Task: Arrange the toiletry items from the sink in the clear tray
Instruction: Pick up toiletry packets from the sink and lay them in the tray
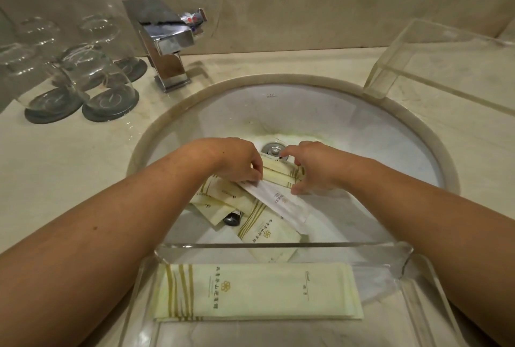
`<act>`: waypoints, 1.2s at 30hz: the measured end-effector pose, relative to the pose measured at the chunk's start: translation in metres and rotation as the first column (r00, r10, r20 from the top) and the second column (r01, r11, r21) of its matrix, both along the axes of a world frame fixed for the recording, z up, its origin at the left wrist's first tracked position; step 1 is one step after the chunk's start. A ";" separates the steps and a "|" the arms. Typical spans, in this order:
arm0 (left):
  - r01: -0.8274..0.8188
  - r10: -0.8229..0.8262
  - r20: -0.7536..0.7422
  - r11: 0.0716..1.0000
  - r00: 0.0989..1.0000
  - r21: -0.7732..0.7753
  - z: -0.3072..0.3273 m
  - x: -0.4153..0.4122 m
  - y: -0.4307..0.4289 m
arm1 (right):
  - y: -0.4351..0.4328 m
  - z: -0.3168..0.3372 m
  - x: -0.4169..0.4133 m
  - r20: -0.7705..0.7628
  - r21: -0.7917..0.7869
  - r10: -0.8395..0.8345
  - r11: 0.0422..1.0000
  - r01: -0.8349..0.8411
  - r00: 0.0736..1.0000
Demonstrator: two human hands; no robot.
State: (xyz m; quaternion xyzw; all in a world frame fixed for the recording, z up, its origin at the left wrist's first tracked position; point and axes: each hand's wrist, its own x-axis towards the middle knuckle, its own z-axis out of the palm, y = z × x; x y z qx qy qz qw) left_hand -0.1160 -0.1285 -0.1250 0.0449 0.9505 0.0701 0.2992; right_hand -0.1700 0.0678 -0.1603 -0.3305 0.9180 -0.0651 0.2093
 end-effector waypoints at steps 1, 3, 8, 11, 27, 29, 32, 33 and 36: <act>-0.003 0.003 -0.005 1.000 1.000 0.008 0.000 0.000 -0.001 | -0.001 0.000 0.000 0.005 -0.001 -0.002 1.000 0.002 1.000; -0.010 0.011 -0.028 1.000 1.000 0.022 -0.001 0.001 -0.003 | -0.003 0.000 0.000 0.005 0.000 -0.002 1.000 0.002 1.000; 0.032 -0.023 -0.170 0.998 0.985 0.054 -0.004 -0.002 -0.006 | -0.004 0.000 -0.001 -0.030 -0.030 -0.016 0.999 0.015 0.999; 0.061 -0.030 -0.292 0.993 0.956 0.098 -0.010 -0.006 -0.006 | -0.003 0.001 -0.006 -0.070 -0.068 -0.063 0.996 0.058 0.996; 0.068 0.148 -0.576 0.939 0.804 0.336 0.016 -0.002 -0.007 | 0.007 0.057 0.005 -0.095 -0.607 -0.337 0.765 0.214 0.937; 0.114 0.107 -0.606 0.942 0.789 0.315 0.025 0.003 -0.003 | 0.009 0.067 0.010 -0.109 -0.643 -0.358 0.737 0.208 0.927; 0.167 0.077 -0.652 0.938 0.754 0.303 0.036 0.013 0.007 | 0.010 0.086 0.022 -0.167 -0.673 -0.383 0.717 0.179 0.909; 0.176 0.084 -0.675 0.935 0.733 0.307 0.041 0.018 0.011 | 0.010 0.093 0.027 -0.186 -0.676 -0.379 0.719 0.162 0.907; 0.191 0.109 -0.741 0.932 0.662 0.308 0.059 0.032 0.021 | 0.011 0.112 0.043 -0.244 -0.690 -0.336 0.719 0.081 0.910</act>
